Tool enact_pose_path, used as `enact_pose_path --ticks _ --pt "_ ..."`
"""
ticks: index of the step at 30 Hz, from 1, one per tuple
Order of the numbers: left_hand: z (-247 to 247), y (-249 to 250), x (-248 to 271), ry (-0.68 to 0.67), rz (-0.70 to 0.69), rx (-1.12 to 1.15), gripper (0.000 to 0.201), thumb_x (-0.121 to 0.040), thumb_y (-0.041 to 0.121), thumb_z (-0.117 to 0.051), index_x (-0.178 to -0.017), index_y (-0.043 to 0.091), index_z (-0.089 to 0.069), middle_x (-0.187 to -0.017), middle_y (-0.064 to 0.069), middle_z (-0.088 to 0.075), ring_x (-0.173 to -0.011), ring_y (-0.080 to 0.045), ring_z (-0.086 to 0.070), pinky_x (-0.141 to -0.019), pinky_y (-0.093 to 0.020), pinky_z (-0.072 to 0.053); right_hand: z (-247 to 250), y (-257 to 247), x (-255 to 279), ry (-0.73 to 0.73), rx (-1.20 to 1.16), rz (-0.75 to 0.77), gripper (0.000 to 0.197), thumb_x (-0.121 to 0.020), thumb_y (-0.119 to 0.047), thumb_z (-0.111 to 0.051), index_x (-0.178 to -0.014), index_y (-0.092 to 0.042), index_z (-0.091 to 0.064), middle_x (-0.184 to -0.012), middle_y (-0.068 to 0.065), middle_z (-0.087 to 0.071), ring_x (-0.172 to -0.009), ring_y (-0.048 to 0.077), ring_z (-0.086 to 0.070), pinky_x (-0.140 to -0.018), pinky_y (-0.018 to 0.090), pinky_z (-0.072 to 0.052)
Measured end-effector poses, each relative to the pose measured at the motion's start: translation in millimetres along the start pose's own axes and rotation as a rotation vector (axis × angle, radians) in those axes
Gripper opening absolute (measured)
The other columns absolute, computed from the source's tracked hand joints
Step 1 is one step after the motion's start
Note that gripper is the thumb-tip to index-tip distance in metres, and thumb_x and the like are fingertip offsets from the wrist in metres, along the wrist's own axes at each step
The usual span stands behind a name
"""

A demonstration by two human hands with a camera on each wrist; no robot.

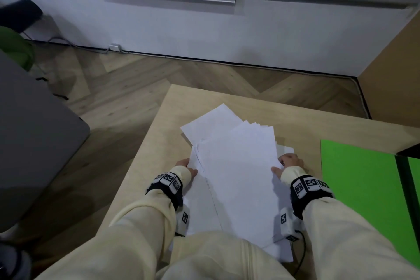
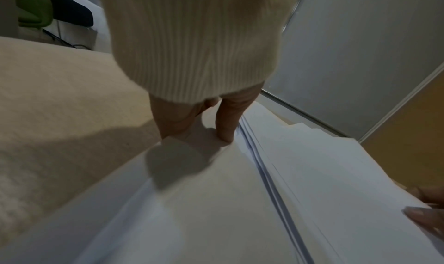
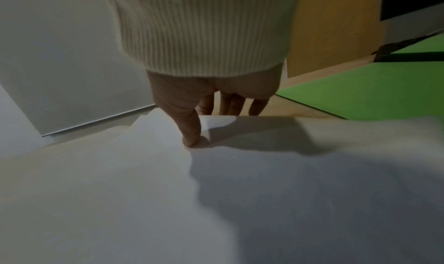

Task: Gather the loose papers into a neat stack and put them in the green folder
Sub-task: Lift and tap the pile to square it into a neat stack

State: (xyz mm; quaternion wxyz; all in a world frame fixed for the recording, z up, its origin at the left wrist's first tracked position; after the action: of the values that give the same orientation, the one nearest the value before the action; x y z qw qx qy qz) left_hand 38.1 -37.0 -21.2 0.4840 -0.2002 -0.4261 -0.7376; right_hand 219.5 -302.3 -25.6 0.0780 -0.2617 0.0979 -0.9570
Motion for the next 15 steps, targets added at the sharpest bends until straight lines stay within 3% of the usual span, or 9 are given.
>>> enact_pose_path --ticks 2,5,7,9,13,15 --pt "-1 1 -1 0.002 -0.013 -0.012 0.055 -0.088 0.016 -0.056 -0.141 0.012 -0.041 -0.139 -0.01 -0.051 -0.126 -0.032 -0.05 -0.102 -0.034 -0.039 2 3 -3 -0.029 0.005 0.007 0.038 -0.083 -0.032 -0.062 -0.116 -0.013 -0.06 -0.144 0.002 -0.04 -0.13 0.027 -0.04 -0.105 0.033 -0.035" --pt "-1 0 0 0.013 -0.023 -0.028 0.054 -0.088 0.015 -0.055 -0.141 0.012 -0.04 -0.139 -0.011 -0.051 -0.126 -0.032 -0.049 -0.102 -0.034 -0.039 5 4 -2 -0.006 -0.048 0.022 0.018 -0.081 -0.028 -0.064 -0.094 -0.016 -0.065 -0.117 0.008 -0.064 -0.108 0.028 -0.059 -0.094 0.032 -0.047" --pt "-2 1 -1 0.019 -0.025 -0.035 0.054 -0.088 0.015 -0.055 -0.14 0.012 -0.041 -0.139 -0.011 -0.051 -0.126 -0.031 -0.05 -0.102 -0.033 -0.039 6 3 1 0.041 -0.106 0.024 0.006 -0.081 -0.024 -0.063 -0.081 -0.021 -0.059 -0.105 0.008 -0.069 -0.1 0.029 -0.062 -0.091 0.034 -0.05" --pt "-1 1 0 0.019 -0.02 -0.032 0.053 -0.088 0.016 -0.055 -0.14 0.012 -0.041 -0.139 -0.011 -0.051 -0.126 -0.032 -0.05 -0.102 -0.034 -0.039 5 3 4 0.095 -0.148 0.013 0.004 -0.084 -0.022 -0.06 -0.082 -0.021 -0.063 -0.104 0.007 -0.069 -0.099 0.03 -0.063 -0.09 0.035 -0.05" --pt "-1 1 1 0.02 -0.005 -0.021 0.056 -0.089 0.017 -0.056 -0.142 0.012 -0.038 -0.142 -0.01 -0.048 -0.128 -0.031 -0.048 -0.105 -0.034 -0.038 5 9 9 0.24 -0.266 -0.003 0.02 -0.086 -0.01 -0.053 -0.091 -0.006 -0.071 -0.106 0.012 -0.069 -0.097 0.034 -0.064 -0.084 0.034 -0.051" --pt "-1 2 1 0.027 0.0 -0.019 0.057 -0.089 0.017 -0.057 -0.142 0.011 -0.038 -0.144 -0.01 -0.047 -0.13 -0.031 -0.046 -0.106 -0.034 -0.037 1 14 11 0.258 -0.378 -0.045 0.02 -0.084 -0.005 -0.055 -0.089 -0.009 -0.074 -0.099 0.013 -0.073 -0.095 0.033 -0.066 -0.083 0.031 -0.052"
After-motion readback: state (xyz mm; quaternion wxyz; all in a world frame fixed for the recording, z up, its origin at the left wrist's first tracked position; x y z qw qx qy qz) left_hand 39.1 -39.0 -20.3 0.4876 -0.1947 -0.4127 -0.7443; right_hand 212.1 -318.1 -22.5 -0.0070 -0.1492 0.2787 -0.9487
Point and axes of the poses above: each hand's wrist, its own x-axis away from the middle knuckle, its own z-axis out of the back of the hand, y = z × x, the point moved 1 cm from there along -x, towards the middle knuckle
